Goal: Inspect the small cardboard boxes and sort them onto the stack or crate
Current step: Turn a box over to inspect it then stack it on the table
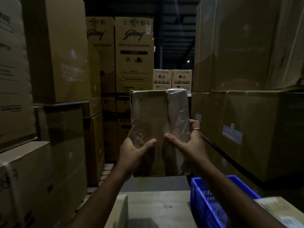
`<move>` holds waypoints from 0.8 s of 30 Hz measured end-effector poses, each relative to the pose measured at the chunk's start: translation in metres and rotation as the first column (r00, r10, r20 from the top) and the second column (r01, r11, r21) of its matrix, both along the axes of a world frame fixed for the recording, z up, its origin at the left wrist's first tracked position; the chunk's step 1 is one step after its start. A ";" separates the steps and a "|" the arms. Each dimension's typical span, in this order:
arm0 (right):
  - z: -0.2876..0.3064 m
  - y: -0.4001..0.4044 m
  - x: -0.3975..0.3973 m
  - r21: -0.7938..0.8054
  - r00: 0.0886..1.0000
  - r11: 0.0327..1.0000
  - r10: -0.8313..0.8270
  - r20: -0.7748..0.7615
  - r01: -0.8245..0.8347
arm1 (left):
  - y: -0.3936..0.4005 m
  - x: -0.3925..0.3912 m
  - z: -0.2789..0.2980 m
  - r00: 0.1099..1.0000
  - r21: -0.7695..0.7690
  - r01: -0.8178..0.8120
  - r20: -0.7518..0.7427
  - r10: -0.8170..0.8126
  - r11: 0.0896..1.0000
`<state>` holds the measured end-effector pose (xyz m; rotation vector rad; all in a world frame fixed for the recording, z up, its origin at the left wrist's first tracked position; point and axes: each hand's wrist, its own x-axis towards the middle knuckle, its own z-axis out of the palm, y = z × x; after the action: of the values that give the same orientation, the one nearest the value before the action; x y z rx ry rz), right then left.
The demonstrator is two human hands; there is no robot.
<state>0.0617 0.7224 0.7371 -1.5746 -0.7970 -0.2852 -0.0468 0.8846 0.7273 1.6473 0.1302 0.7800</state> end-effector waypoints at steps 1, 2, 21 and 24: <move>0.000 0.000 0.001 0.003 1.000 1.000 0.003 0.020 -0.003 | -0.001 0.001 0.000 1.000 0.008 0.000 0.004 0.000 1.000; 0.000 0.000 0.002 -0.002 0.999 1.000 0.002 0.039 -0.002 | -0.002 0.001 0.001 1.000 0.017 -0.004 0.007 0.004 1.000; -0.022 0.013 -0.001 0.217 0.999 0.975 -0.046 0.010 0.043 | -0.001 0.018 0.012 0.959 0.415 -0.283 0.090 0.271 0.865; -0.030 0.018 -0.003 0.229 0.999 0.973 -0.027 0.022 0.021 | -0.008 0.021 0.011 0.917 0.472 -0.382 0.092 0.387 0.794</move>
<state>0.0582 0.7407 0.7074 -1.3671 -0.7374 -0.4012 -0.0260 0.8762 0.7385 2.1365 0.3063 1.1883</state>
